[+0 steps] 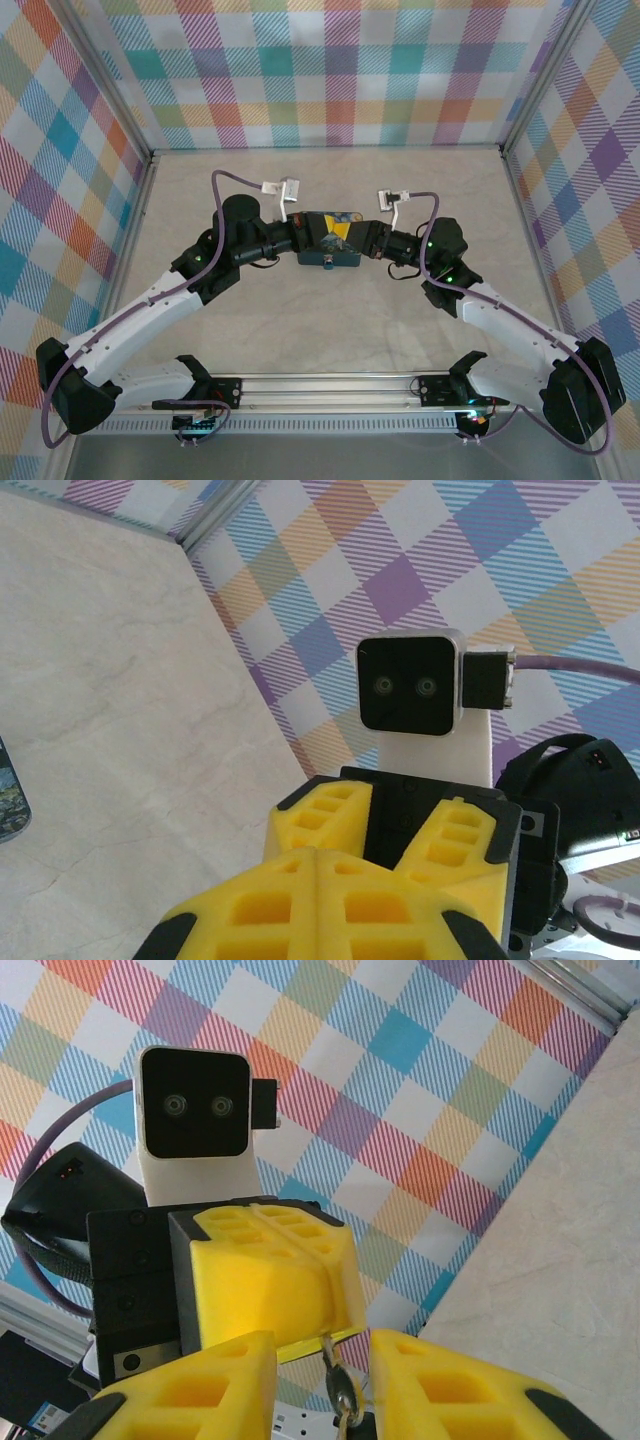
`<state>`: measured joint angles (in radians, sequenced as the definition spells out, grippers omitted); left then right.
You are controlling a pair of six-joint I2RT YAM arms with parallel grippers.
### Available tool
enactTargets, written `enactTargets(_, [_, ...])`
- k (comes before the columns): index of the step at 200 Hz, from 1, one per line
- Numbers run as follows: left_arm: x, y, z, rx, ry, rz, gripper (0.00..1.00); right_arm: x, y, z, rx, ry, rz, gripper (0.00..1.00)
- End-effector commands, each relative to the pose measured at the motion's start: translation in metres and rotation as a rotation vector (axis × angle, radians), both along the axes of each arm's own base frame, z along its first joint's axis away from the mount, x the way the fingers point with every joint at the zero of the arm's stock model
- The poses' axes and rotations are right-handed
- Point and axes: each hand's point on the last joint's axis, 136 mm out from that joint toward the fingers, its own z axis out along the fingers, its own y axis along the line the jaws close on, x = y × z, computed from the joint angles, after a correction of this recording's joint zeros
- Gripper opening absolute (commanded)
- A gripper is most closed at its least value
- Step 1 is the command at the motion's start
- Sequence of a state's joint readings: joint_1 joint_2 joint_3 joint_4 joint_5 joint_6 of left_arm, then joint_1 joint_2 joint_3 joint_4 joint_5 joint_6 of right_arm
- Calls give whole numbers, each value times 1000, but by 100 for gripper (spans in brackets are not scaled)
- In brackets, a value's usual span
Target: Unlock the padlock with the key
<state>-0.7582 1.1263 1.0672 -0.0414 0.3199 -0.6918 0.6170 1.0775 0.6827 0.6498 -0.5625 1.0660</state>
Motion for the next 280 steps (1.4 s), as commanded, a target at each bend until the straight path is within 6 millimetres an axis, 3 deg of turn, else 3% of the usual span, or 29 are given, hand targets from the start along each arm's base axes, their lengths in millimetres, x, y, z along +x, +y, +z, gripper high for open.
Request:
enactTargets(1, [-6,2,14,-43,-39,8,0,-6,1,19,35,-54,24,27])
enactTargets(114, [-5,3,18,-62,-43,18,0,-9,4,18,24,-52,45,21])
enactTargets(186, [-7,3,21,-78,-45,10,0,-8,0,18,11,-70,15,0])
enactTargets(219, [-6,5,20,-76,-40,22,0,-7,-1,14,-15,-60,1,0])
enactTargets(231, [-6,8,20,-71,-39,38,26,-8,-2,12,-27,-63,-3,0])
enactTargets(238, [-5,11,20,-65,-41,50,34,-8,-3,11,-36,-63,-7,0])
enactTargets(251, [-4,16,19,-50,-43,74,46,-8,-5,8,-62,-62,-23,0])
enactTargets(280, [-1,29,6,-2,-24,137,57,-5,-15,-3,-130,-43,-71,0])
